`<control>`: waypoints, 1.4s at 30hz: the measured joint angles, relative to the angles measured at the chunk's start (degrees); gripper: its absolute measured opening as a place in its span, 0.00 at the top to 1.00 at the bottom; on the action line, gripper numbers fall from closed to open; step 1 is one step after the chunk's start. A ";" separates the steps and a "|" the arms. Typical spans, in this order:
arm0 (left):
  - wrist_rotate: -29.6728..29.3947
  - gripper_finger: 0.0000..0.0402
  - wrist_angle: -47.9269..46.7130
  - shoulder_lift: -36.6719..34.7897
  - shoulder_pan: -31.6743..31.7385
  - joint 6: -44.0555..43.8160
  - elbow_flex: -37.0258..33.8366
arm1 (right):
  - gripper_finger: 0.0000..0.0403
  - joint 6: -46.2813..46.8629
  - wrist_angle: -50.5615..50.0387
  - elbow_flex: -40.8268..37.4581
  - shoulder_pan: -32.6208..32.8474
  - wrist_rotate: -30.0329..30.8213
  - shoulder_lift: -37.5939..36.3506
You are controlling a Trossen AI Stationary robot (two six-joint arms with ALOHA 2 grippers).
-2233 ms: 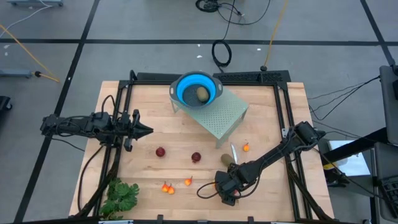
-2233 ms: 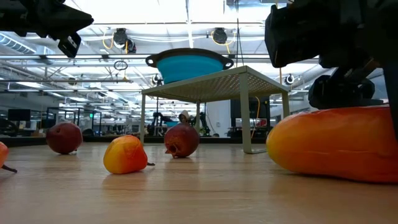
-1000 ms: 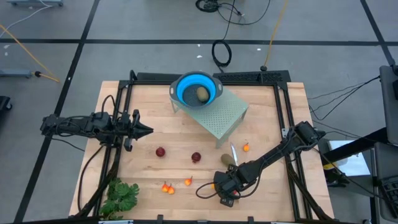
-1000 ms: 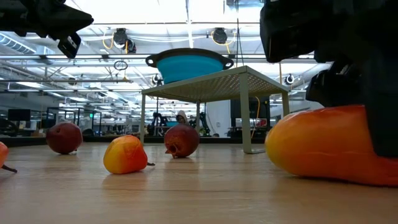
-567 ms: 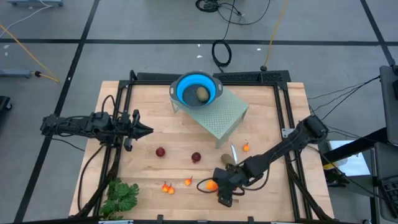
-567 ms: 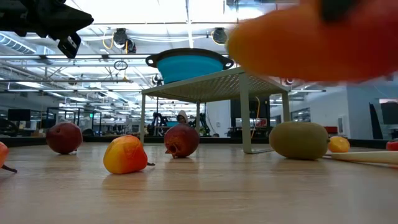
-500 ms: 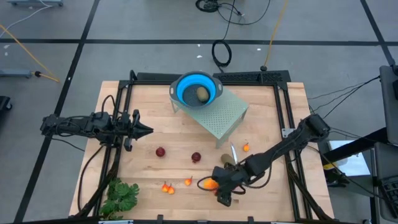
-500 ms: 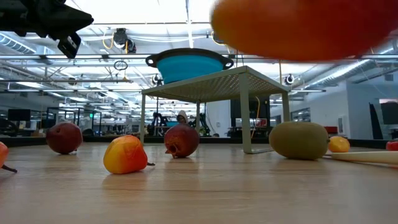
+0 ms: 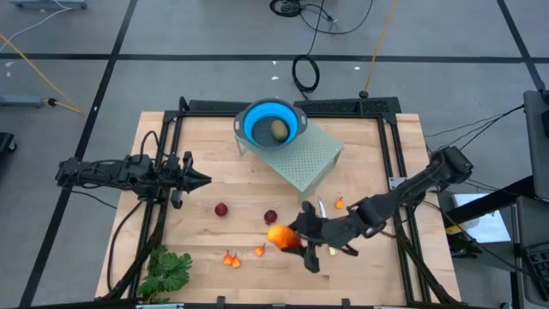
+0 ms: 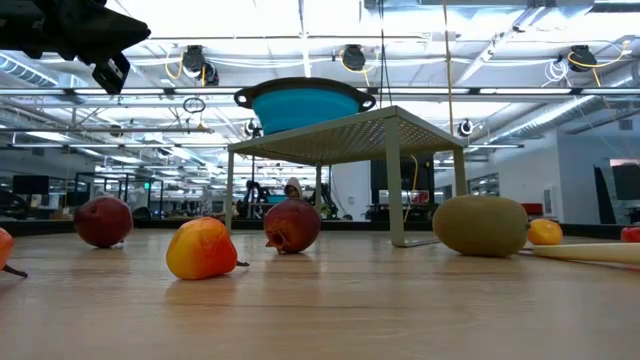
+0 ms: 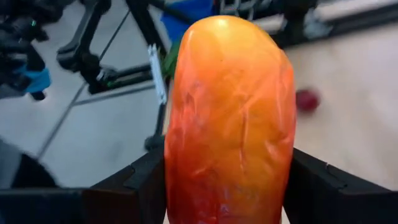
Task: Pick & Place Fruit
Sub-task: Put the mango into the blue strainer bowl on the shelf
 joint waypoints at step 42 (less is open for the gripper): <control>-2.99 0.94 -0.11 0.11 0.01 -2.65 0.00 | 0.40 -63.13 2.91 0.00 -8.08 3.00 -3.79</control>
